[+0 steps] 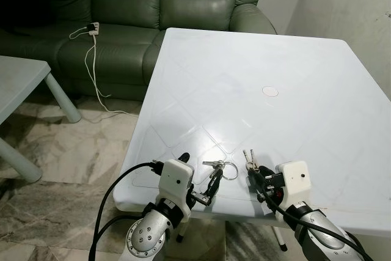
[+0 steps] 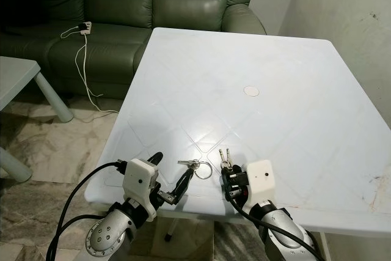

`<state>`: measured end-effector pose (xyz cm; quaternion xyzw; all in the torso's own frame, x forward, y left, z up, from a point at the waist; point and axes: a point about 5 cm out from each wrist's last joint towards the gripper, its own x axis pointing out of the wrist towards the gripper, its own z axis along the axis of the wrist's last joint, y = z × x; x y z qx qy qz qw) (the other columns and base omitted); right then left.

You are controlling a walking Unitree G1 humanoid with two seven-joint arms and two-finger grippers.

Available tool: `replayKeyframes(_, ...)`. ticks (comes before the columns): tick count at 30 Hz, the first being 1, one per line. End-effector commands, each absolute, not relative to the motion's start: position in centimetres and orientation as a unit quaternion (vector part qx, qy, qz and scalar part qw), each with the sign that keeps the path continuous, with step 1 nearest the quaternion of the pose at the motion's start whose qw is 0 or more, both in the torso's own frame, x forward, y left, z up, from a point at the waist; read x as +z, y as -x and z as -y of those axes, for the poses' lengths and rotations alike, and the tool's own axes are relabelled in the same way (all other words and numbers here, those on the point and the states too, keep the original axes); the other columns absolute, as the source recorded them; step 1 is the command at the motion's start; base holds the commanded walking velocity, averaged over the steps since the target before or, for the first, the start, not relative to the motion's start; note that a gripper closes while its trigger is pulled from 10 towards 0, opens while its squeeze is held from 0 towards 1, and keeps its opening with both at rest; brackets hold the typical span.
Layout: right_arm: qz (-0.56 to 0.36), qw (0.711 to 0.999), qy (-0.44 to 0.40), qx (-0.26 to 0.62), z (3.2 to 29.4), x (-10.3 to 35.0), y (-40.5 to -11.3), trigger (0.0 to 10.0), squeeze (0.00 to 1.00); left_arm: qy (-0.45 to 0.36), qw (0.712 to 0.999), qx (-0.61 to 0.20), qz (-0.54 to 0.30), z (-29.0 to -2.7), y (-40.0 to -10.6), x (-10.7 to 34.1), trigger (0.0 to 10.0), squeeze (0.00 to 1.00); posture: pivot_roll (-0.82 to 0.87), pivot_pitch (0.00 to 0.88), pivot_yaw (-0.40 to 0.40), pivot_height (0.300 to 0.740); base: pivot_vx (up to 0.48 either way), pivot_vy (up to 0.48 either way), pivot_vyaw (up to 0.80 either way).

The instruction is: Hang keys on a hook

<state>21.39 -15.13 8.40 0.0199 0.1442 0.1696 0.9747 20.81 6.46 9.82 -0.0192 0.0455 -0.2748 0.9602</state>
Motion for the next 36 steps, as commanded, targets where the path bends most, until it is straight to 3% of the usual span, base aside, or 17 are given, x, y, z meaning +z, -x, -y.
replayKeyframes(1, -0.138, 0.975, -0.019, 0.171, 15.39, 8.68, -21.24, 0.0, 0.00, 0.018, 0.959, -0.281, -0.041, -6.16, -20.62, 10.05, 10.0, 0.00, -0.01, 0.052, -0.085, 0.740, 0.000, 0.000, 0.00)
replayKeyframes(16, -0.135, 0.975, -0.016, 0.175, 15.47, 8.67, -20.97, 0.0, 0.00, 0.019, 0.959, -0.279, -0.043, -6.16, -20.58, 10.05, 10.0, 0.00, -0.01, 0.058, -0.085, 0.740, 0.000, 0.000, 0.00)
replayKeyframes(17, -0.137, 0.974, -0.015, 0.179, 15.45, 8.64, -21.06, 7.2, 0.00, 0.020, 0.959, -0.279, -0.043, -6.14, -20.58, 10.03, 10.0, 0.00, -0.01, 0.058, -0.086, 0.740, 0.000, 0.000, 0.00)
replayKeyframes(20, -0.134, 0.973, -0.024, 0.184, 15.40, 8.72, -20.99, 8.0, 0.00, 0.020, 0.959, -0.279, -0.044, -6.15, -20.58, 10.02, 10.0, 0.00, -0.01, 0.060, -0.086, 0.740, 0.000, 0.000, 0.00)
replayKeyframes(21, -0.137, 0.974, -0.018, 0.182, 15.45, 8.68, -20.95, 9.3, 0.00, 0.020, 0.959, -0.278, -0.044, -6.15, -20.59, 10.03, 10.0, 0.00, -0.01, 0.060, -0.087, 0.740, 0.000, 0.000, 0.00)
replayKeyframes(22, -0.138, 0.973, -0.014, 0.182, 15.48, 8.64, -20.94, 9.8, 0.00, 0.020, 0.959, -0.278, -0.044, -6.15, -20.60, 10.03, 10.0, 0.00, -0.01, 0.060, -0.087, 0.740, 0.000, 0.000, 0.00)
replayKeyframes(25, -0.138, 0.973, -0.018, 0.186, 15.54, 8.59, -20.95, 10.0, 0.00, 0.020, 0.960, -0.277, -0.044, -6.17, -20.59, 9.99, 10.0, 0.00, -0.01, 0.063, -0.088, 0.740, 0.000, 0.000, 0.00)
replayKeyframes(26, -0.137, 0.973, -0.021, 0.183, 15.63, 8.64, -21.03, 10.0, 1.00, 0.020, 0.960, -0.277, -0.044, -6.19, -20.61, 9.99, 10.0, 0.00, -0.01, 0.062, -0.088, 0.740, 0.000, 0.000, 0.00)
replayKeyframes(31, -0.146, 0.972, -0.005, 0.182, 15.70, 8.48, -21.13, 10.0, 0.98, 0.020, 0.960, -0.276, -0.045, -6.21, -20.62, 9.97, 10.0, 0.00, -0.01, 0.061, -0.088, 0.740, 0.000, 0.000, 0.00)
replayKeyframes(32, -0.145, 0.972, -0.007, 0.186, 15.63, 8.49, -21.10, 10.0, 0.00, 0.019, 0.960, -0.275, -0.044, -6.22, -20.62, 9.97, 10.0, 0.00, -0.01, 0.061, -0.088, 0.740, 0.000, 0.000, 0.00)
replayKeyframes(36, -0.146, 0.970, -0.007, 0.195, 15.49, 8.44, -20.95, 10.0, 0.00, 0.019, 0.960, -0.274, -0.044, -6.25, -20.59, 9.96, 10.0, 0.00, -0.01, 0.064, -0.089, 0.740, 0.000, 0.000, 0.00)
